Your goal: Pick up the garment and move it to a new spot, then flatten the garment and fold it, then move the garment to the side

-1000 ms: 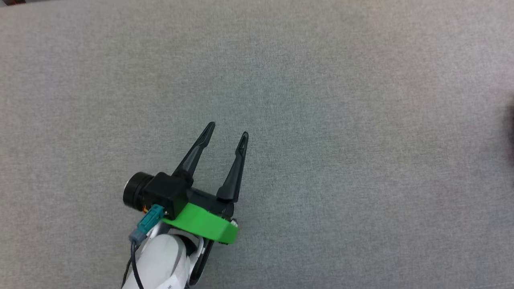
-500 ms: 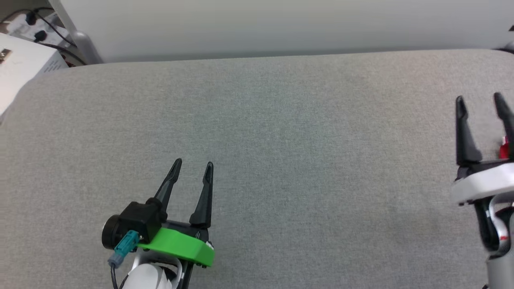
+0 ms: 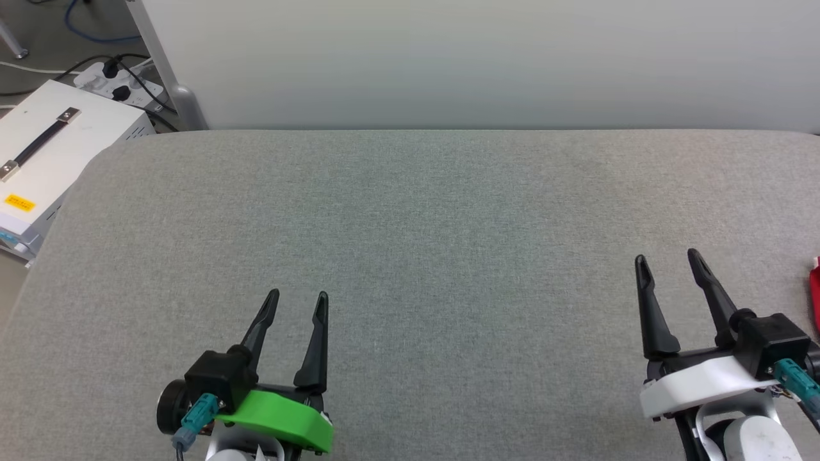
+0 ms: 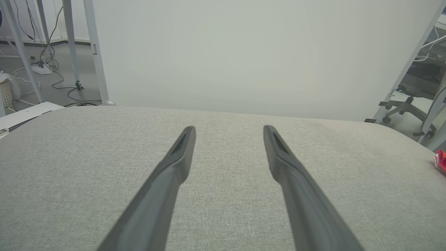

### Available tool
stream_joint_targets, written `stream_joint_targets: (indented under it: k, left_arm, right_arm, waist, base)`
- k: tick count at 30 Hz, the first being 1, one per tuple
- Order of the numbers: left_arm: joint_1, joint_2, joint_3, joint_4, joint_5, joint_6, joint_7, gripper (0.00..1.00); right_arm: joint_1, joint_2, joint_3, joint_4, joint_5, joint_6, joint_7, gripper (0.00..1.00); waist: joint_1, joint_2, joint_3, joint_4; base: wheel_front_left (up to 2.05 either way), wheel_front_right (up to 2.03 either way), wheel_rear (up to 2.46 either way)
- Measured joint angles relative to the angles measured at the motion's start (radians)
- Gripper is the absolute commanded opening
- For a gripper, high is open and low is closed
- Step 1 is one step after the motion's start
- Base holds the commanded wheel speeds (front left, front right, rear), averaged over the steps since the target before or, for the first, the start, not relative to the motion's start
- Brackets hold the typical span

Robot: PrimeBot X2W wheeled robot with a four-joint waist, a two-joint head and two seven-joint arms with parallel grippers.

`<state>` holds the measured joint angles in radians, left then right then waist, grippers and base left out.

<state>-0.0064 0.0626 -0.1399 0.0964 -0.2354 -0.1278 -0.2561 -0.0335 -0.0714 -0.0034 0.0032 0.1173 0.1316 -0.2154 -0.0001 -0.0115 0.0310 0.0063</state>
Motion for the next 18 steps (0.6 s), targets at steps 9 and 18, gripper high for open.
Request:
stream_joint_targets:
  k: [9,18]
  left_arm:
    - [0.006,-0.005,0.037,-0.009,0.026,0.000,0.000,1.00]
    - [0.009,-0.007,0.044,-0.009,0.034,0.000,0.000,1.00]
  right_arm:
    - [0.012,0.016,0.017,0.035,0.000,0.000,-0.024,1.00]
    - [0.011,0.020,0.013,0.041,0.000,0.000,-0.030,1.00]
  waist:
    - [0.0000,0.0000,0.004,-0.003]
    - [0.0000,0.0000,0.013,-0.004]
  base:
    - [0.00,0.00,0.00]
    - [0.00,0.00,0.00]
